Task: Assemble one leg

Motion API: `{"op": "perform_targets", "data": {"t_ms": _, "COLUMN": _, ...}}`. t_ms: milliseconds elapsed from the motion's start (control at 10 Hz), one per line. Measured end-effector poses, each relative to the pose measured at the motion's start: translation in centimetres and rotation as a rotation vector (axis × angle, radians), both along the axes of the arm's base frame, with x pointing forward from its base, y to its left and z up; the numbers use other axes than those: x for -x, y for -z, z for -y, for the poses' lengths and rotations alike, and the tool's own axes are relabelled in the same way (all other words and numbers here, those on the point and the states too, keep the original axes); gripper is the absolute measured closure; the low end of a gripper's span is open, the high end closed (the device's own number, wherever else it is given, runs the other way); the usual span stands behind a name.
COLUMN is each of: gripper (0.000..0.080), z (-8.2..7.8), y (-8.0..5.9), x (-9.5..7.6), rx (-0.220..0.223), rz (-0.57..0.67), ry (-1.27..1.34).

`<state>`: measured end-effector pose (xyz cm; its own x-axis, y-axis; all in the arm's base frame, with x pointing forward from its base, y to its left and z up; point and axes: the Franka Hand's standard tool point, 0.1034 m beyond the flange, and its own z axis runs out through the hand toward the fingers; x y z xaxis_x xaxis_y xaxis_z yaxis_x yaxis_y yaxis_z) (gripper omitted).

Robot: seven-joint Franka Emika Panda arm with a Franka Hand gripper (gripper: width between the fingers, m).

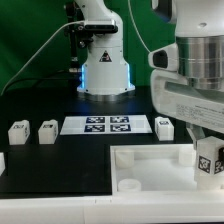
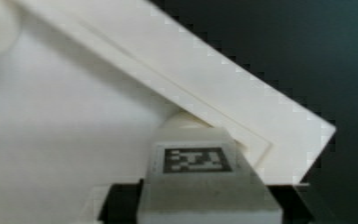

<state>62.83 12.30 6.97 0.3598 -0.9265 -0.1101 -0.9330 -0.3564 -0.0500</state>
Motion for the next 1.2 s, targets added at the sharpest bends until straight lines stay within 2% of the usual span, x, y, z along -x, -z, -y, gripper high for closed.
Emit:
{"op": "perform_targets", "data": {"t_ms": 400, "gripper": 0.0506, "z": 0.08, "y": 0.02, "x": -0.36, "rx": -0.094, "rz": -0.018, "ry": 0.602}}
{"op": "perform_targets", "data": {"t_ms": 700, "gripper": 0.0505, "z": 0.27, "y": -0.05, "x": -0.47, "rx": -0.092, "rz": -0.027, "ry": 0.724}}
{"op": "perform_targets", "data": {"t_ms": 800, "gripper": 0.0419, "z": 0.23, "y": 0.04, "x": -0.43, "rx": -0.091, "rz": -0.028, "ry": 0.72}}
{"op": "perform_targets", "data": {"t_ms": 900, "gripper": 0.0272, "z": 0.22, "y": 0.04, "x": -0.42, "rx": -0.091, "rz": -0.028, "ry": 0.719}}
{"op": "perform_targets", "data": {"t_ms": 1000, "gripper": 0.0272, "z": 0.2, "y": 0.05, "x": -0.42, "rx": -0.091, "rz": -0.028, "ry": 0.715}}
{"op": "perform_targets", "data": {"t_ms": 1100, "gripper": 0.0177, "z": 0.19, "y": 0.06, "x": -0.41, "rx": -0.091, "rz": -0.028, "ry": 0.714}}
{"op": "perform_targets", "data": {"t_ms": 1200, "gripper": 0.0177, "z": 0.16, "y": 0.07, "x": -0.4, "rx": -0.091, "rz": -0.027, "ry": 0.712}}
